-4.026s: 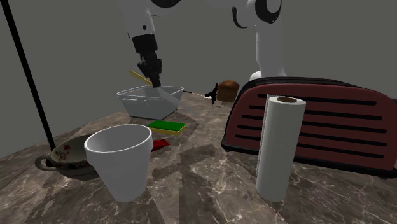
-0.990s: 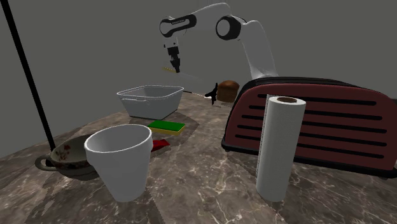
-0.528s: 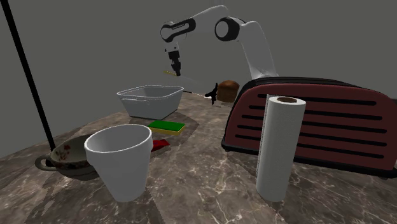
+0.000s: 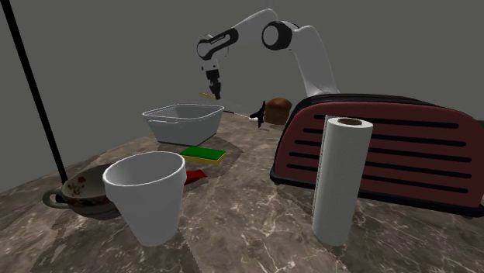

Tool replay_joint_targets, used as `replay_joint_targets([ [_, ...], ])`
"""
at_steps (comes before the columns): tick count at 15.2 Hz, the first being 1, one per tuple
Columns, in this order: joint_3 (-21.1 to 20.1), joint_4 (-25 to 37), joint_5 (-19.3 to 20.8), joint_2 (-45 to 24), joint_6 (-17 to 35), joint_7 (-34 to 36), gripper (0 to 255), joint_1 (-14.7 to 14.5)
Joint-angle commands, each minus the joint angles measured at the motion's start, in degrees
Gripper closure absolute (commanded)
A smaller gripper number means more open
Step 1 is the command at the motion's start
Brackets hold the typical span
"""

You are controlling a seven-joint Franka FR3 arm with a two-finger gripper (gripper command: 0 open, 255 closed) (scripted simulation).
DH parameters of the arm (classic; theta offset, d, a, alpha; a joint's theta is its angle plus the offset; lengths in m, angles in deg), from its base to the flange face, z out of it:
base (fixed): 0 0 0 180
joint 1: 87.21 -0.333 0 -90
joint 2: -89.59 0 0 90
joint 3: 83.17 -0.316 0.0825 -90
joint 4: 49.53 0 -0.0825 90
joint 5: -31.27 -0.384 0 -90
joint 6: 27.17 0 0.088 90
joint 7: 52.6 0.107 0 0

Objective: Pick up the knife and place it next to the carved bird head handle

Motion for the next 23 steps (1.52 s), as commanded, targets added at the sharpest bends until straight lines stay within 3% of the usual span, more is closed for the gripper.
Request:
replay_joint_targets([
  [1, -0.04, -1.39, -0.01, -0.17, 1.57, 0.19, 255, -0.05],
  [18, -0.42, -9.81, -0.44, -3.66, 13.37, 1.17, 255, 0.05],
  [23, -0.42, -9.81, -0.43, -3.66, 13.37, 1.17, 255, 0.06],
])
